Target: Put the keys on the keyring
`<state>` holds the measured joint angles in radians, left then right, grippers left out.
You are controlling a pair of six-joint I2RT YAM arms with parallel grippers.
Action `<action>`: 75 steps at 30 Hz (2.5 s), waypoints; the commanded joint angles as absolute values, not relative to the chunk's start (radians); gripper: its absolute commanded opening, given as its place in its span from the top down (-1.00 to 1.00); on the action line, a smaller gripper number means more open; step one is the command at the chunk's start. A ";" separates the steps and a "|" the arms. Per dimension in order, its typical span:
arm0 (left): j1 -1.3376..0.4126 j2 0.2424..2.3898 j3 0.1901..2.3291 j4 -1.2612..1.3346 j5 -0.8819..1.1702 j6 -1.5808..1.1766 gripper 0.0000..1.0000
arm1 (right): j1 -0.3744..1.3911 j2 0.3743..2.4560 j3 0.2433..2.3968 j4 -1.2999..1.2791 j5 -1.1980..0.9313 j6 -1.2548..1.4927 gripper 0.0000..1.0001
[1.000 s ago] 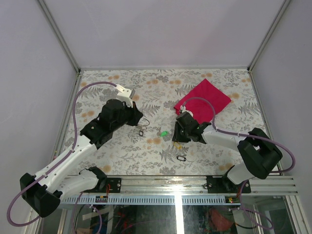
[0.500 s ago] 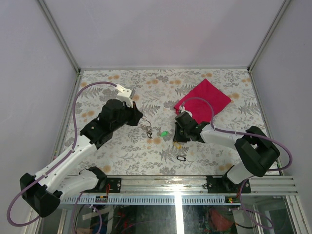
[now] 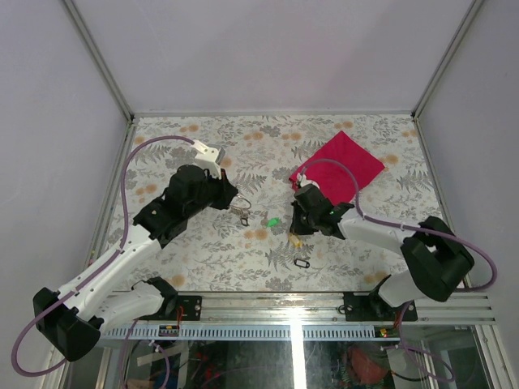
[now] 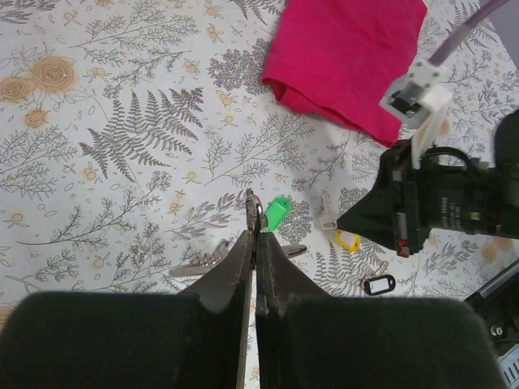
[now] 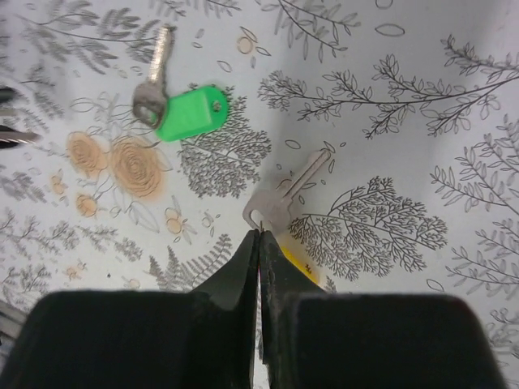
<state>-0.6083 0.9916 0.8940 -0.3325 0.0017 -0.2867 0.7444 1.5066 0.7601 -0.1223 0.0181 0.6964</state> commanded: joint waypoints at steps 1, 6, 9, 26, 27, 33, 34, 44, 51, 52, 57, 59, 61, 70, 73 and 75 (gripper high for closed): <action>-0.605 0.966 0.910 -0.294 0.030 -0.299 1.00 | 0.755 1.329 0.743 -0.059 0.012 0.516 1.00; -0.604 0.948 0.939 -0.308 0.067 -0.293 1.00 | 0.755 1.129 0.679 0.051 -0.111 0.309 1.00; -0.605 0.946 0.955 -0.305 0.114 -0.273 1.00 | 0.754 1.007 0.639 0.123 -0.178 0.213 1.00; -0.802 0.994 1.029 -0.218 0.077 -0.174 1.00 | 0.755 0.628 0.570 0.277 -0.360 -0.179 1.00; -0.826 1.003 1.040 -0.218 0.055 -0.166 1.00 | 0.754 0.622 0.569 0.287 -0.377 -0.203 1.00; -0.961 1.051 1.096 -0.220 -0.063 -0.112 1.00 | 0.755 0.622 0.573 0.330 -0.456 -0.338 1.00; -0.981 1.058 1.107 -0.223 -0.084 -0.102 1.00 | 0.755 0.625 0.581 0.329 -0.463 -0.346 1.00; -1.095 1.078 1.125 -0.198 -0.168 0.018 1.00 | 0.754 0.633 0.687 0.226 -0.512 -0.352 1.00; -1.106 1.001 1.026 -0.057 -0.019 0.145 1.00 | 0.754 0.607 0.721 0.191 -0.510 -0.345 1.00; -1.105 0.980 1.003 -0.022 0.007 0.156 1.00 | 0.755 0.607 0.728 0.180 -0.509 -0.345 1.00; -1.106 0.911 0.951 0.045 0.044 0.184 1.00 | 0.755 0.597 0.753 0.109 -0.483 -0.314 1.00; -1.105 0.901 0.955 0.029 0.034 0.186 1.00 | 0.755 0.599 0.764 0.055 -0.430 -0.265 1.00; -1.105 0.892 0.954 0.015 0.024 0.182 1.00 | 0.755 0.617 0.786 -0.037 -0.351 -0.215 1.00; -1.105 0.881 0.952 -0.045 -0.051 0.152 1.00 | 0.754 0.877 0.860 -0.445 -0.116 0.113 1.00; -1.106 0.879 0.953 -0.064 -0.086 0.145 1.00 | 0.755 0.993 0.855 -0.495 -0.075 0.186 1.00; -1.105 0.873 0.953 -0.079 -0.109 0.139 1.00 | 0.755 1.064 0.849 -0.509 -0.052 0.217 1.00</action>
<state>-1.0996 0.8940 0.9524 -0.0914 -0.0395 0.1535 0.7483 0.9535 0.8341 -0.3962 -0.1505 0.0723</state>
